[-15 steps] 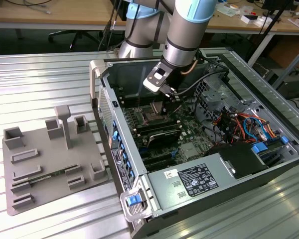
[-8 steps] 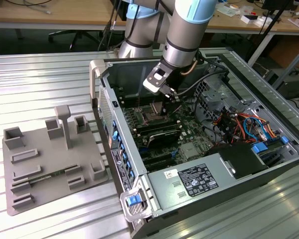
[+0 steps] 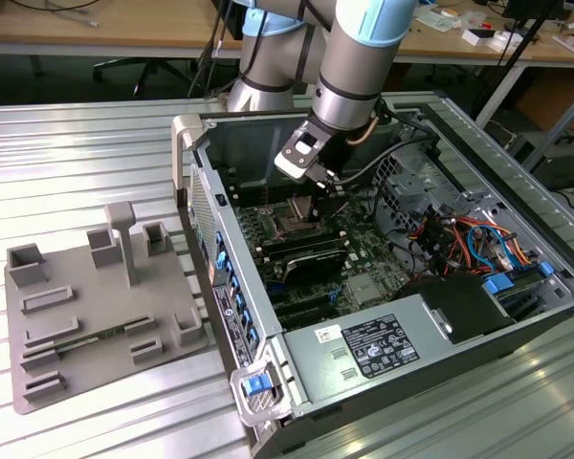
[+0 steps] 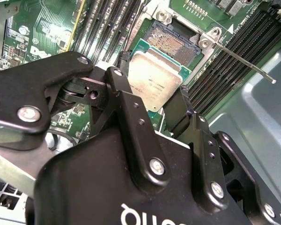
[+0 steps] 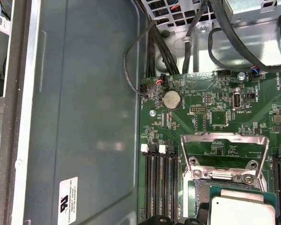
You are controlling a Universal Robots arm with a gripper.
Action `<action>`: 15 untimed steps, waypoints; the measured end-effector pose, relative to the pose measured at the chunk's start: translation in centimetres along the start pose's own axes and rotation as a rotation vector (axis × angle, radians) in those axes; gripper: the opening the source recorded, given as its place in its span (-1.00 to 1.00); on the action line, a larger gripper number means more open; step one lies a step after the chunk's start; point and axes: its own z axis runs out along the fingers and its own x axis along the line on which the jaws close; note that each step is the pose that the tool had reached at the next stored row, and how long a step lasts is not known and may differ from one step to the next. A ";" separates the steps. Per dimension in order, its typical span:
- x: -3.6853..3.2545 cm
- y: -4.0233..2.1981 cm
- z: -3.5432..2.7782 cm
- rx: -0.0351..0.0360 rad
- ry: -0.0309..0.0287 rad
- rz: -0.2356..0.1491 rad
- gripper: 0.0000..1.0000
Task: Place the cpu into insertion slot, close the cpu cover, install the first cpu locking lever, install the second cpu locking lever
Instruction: 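Place the cpu into insertion slot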
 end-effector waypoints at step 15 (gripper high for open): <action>0.31 -0.01 0.61 -0.0001 0.0000 -0.002 0.09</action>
